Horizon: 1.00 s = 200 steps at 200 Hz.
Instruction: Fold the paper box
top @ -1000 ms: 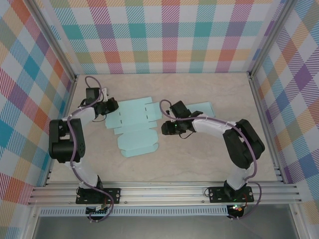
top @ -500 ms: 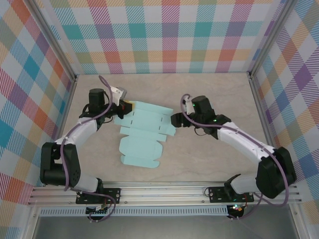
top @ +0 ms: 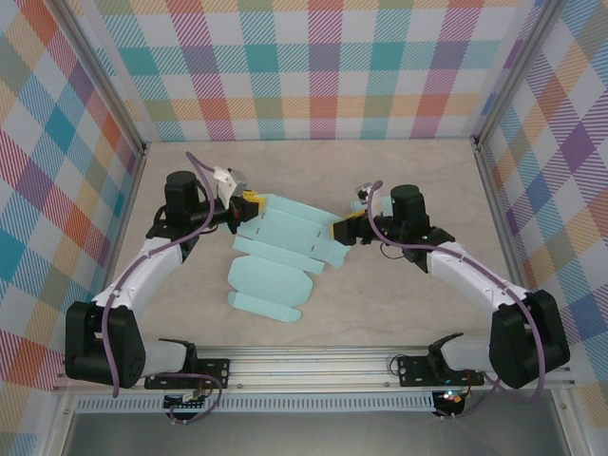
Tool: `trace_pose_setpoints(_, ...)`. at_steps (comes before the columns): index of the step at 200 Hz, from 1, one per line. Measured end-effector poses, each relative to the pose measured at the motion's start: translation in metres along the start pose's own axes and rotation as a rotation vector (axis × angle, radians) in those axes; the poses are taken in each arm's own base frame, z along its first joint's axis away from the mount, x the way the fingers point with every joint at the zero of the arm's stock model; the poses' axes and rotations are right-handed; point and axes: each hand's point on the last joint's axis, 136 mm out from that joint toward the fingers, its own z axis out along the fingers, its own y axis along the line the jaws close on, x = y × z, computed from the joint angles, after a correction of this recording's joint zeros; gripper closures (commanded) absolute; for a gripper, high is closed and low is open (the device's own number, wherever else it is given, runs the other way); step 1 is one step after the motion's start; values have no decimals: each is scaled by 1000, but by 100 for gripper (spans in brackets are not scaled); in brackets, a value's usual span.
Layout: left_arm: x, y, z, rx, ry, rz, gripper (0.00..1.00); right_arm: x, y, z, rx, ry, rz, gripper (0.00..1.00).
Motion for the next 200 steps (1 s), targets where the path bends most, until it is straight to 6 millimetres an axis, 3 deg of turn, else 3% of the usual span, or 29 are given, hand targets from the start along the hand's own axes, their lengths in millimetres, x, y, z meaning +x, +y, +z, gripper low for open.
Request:
trace_pose_setpoints(44, 0, -2, 1, 6, 0, 6, 100, 3, 2, 15, -78, 43, 21, 57)
trace_pose_setpoints(76, 0, -3, 2, 8, 2, 6, 98, -9, 11, 18, -132, 34, -8, 100)
trace_pose_setpoints(94, 0, -2, 2, -4, 4, 9, 88, -13, 14, 17, -140, 39, -23, 100)
trace_pose_setpoints(112, -3, 0, 0, -25, 15, 5, 67, -17, 16, 15, -139, 53, -52, 100)
trace_pose_setpoints(132, -13, 4, -6, -73, 30, 27, 35, -27, 23, 10, -142, 69, -100, 100)
trace_pose_setpoints(161, -55, 8, -20, -151, 13, 132, 34, -42, 35, 2, -152, 80, -184, 100)
trace_pose_setpoints(200, -113, -3, -36, -150, -13, 355, 35, -47, 44, -7, -159, 117, -266, 100)
